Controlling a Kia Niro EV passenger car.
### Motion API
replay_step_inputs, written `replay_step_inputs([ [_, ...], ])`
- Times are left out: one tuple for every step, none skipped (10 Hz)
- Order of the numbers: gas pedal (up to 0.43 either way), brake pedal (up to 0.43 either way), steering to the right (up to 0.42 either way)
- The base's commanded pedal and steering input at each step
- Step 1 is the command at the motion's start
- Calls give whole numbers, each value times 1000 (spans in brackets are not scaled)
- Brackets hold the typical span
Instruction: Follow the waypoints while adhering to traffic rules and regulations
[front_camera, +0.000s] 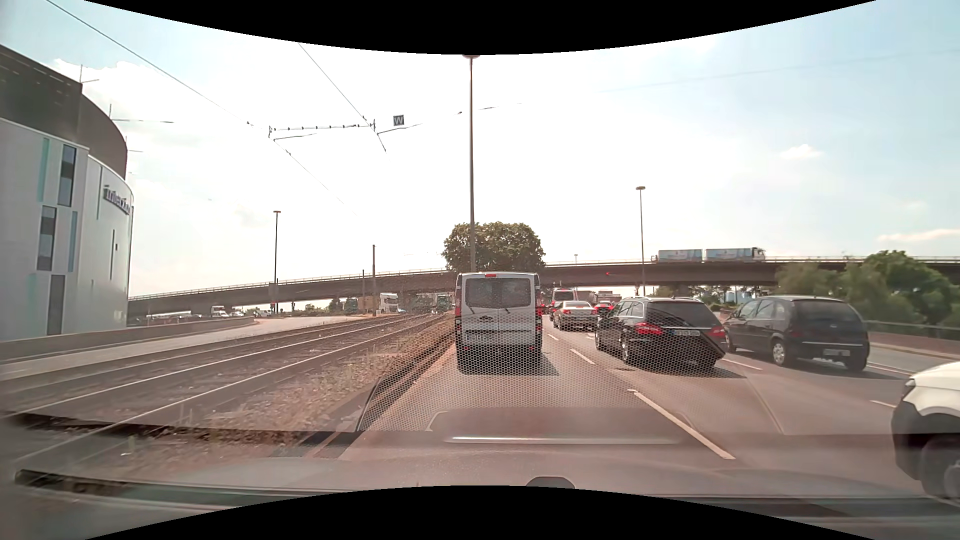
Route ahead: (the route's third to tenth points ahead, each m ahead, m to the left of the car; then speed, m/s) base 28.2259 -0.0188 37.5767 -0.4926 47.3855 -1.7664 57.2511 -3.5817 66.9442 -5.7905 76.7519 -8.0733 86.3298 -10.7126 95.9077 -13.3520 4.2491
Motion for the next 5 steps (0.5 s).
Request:
replay_step_inputs([
  [67, 0, -6],
  [59, 0, -6],
  [47, 0, -5],
  [39, 0, -5],
  [8, 0, -5],
])
